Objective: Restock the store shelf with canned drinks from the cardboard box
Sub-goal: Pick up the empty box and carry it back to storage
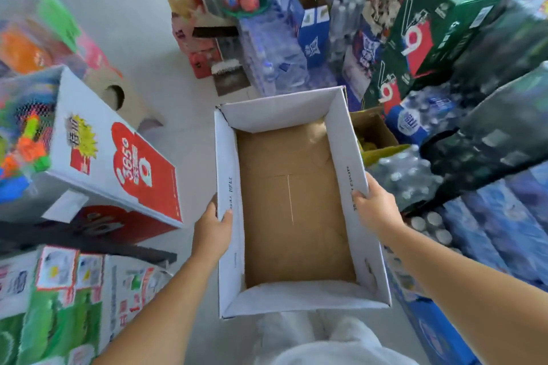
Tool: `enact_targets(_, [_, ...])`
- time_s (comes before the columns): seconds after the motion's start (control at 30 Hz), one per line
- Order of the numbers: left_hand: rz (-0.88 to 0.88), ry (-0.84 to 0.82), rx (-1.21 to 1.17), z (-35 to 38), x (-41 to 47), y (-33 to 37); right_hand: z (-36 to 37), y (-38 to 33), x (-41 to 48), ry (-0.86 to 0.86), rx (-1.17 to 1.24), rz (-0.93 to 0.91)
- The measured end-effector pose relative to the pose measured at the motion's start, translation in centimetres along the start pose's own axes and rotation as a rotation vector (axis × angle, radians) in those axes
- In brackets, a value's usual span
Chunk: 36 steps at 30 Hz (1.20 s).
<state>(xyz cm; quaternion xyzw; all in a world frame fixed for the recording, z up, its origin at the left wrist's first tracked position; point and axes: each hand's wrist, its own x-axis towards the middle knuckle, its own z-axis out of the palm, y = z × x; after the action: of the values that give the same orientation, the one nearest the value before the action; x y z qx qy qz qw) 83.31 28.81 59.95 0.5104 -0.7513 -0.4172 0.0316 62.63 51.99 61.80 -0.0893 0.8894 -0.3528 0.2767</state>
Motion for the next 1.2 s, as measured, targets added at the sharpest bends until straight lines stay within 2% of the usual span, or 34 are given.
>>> enact_targets(0.23, [0.102, -0.112, 0.122, -3.6, 19.1, 8.2, 3.6, -8.6, 12.8, 0.106, 0.151, 0.149])
enact_targets(0.4, [0.174, -0.199, 0.229, -2.6, 31.6, 15.1, 4.0, -12.3, 21.3, 0.159, 0.248, 0.256])
enact_targets(0.53, [0.218, -0.29, 0.262, 1.4, 40.8, 20.6, 4.0, -13.0, 29.3, 0.242, 0.302, 0.338])
enact_targets(0.9, [0.332, -0.529, 0.481, 14.0, 61.4, 33.2, 1.7, -13.9, 46.9, 0.332, 0.426, 0.587])
enact_targets(1.2, [0.494, -0.786, 0.586, 26.7, 75.6, 37.5, 6.6, -11.1, 58.4, 0.541, 0.598, 0.83])
